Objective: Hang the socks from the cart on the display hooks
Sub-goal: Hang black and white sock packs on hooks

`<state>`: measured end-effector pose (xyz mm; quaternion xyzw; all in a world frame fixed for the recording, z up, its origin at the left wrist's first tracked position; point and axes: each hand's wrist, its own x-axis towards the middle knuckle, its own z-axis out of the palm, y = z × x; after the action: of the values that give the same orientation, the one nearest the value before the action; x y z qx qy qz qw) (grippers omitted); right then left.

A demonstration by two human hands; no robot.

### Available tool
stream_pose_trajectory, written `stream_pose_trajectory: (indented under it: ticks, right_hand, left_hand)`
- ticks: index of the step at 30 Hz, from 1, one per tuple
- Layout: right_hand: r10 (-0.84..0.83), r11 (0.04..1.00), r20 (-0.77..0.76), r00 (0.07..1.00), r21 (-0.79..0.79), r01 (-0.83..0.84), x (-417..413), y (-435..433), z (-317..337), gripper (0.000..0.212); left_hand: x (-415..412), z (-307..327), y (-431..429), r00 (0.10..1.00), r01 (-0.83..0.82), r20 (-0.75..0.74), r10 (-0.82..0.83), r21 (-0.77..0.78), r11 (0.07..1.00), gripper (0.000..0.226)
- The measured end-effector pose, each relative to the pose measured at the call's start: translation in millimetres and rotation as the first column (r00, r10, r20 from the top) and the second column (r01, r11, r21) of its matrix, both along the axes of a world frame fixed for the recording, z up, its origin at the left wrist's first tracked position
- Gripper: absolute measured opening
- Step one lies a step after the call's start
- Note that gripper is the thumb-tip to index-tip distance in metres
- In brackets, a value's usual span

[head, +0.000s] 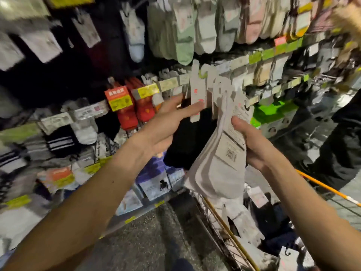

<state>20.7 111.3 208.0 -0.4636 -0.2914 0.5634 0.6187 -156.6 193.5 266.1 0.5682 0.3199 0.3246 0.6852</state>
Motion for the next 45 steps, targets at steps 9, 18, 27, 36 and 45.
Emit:
stream_pose_trajectory:
  ticks: [9, 18, 27, 36, 45]
  right_hand:
    - [0.1, 0.983, -0.022, 0.995, 0.16, -0.095, -87, 57, 74, 0.03]
    - [0.236, 0.945, 0.078, 0.969, 0.214, -0.247, -168, 79, 101, 0.027]
    - [0.275, 0.94, 0.132, 0.952, 0.17, -0.295, -207, 87, 101, 0.023]
    - [0.208, 0.919, 0.336, 0.919, 0.255, -0.301, -199, 110, 100, 0.026]
    - [0.231, 0.885, 0.472, 0.851, 0.262, -0.385, -183, 172, 82, 0.04]
  left_hand:
    - [-140, 65, 28, 0.962, -0.26, -0.026, 0.271, 0.204, 0.944, 0.026]
    - [-236, 76, 33, 0.903, -0.388, -0.045, 0.427, 0.339, 0.857, 0.028]
    - [-274, 58, 40, 0.925, -0.36, -0.018, 0.378, 0.271, 0.893, 0.022]
    - [-271, 48, 67, 0.935, -0.354, 0.069, 0.348, 0.216, 0.91, 0.015]
    - [-252, 26, 95, 0.864, -0.498, 0.016, 0.504, 0.186, 0.847, 0.028]
